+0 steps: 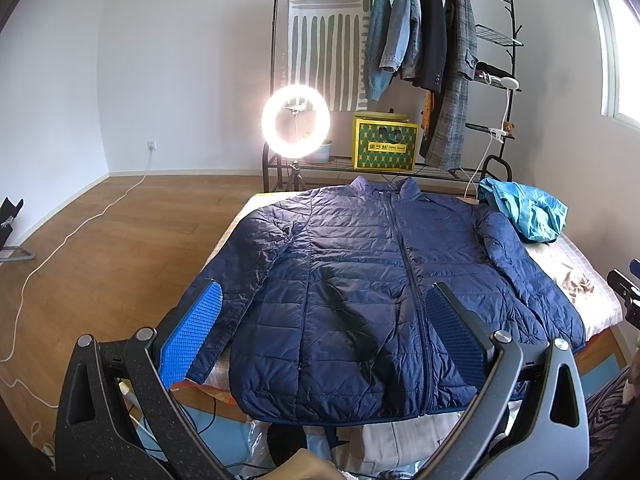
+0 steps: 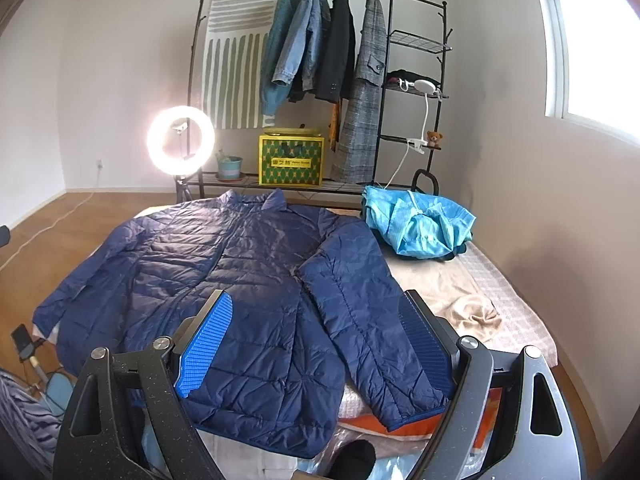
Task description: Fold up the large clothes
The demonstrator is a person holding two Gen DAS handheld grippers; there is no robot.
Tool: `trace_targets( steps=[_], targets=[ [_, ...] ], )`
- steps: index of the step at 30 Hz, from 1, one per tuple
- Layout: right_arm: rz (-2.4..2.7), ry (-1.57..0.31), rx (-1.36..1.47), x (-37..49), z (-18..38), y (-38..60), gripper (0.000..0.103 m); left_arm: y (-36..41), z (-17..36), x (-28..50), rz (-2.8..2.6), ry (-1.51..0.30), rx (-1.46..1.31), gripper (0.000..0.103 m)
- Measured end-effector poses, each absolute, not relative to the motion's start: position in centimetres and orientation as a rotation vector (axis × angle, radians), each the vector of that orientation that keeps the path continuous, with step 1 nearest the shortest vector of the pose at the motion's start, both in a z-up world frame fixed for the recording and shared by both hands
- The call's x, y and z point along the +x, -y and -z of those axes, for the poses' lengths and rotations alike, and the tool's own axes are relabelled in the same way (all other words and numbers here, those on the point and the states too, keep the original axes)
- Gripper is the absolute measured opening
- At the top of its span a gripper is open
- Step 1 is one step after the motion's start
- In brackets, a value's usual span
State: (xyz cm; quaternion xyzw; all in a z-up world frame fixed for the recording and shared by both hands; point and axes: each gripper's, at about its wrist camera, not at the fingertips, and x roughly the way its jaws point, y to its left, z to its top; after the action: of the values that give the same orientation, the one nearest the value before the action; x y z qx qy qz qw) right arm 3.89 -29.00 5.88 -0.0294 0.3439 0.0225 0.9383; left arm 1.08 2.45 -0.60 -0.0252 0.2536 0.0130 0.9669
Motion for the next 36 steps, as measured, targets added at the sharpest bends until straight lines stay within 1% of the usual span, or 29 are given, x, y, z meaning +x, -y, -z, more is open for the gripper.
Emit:
trace_targets(
  steps=[13, 22, 27, 36],
  targets=[
    [-0.067, -0.728, -0.020, 4.4, -5.1, 29.1, 0.085, -4.6, 1.8, 1.9, -0.040, -0.521, -0.048, 0.103],
    [-0.081, -0.720, -0.038, 5.0, -4.9, 28.4, 0.085, -3.4, 2.1, 2.5, -0.049, -0.531, -0.042, 0.103],
    [-0.111, -0.712, 0.021, 5.6, -4.7, 28.4, 0.085, -3.5, 2.2, 3.1, -0.054, -0.536, -0.037, 0.103],
    [-0.127, -0.690, -0.038, 7.0, -4.6, 27.2, 0.085, -4.0, 2.2, 4.4, -0.064, -0.547, -0.039, 0.103]
  ],
)
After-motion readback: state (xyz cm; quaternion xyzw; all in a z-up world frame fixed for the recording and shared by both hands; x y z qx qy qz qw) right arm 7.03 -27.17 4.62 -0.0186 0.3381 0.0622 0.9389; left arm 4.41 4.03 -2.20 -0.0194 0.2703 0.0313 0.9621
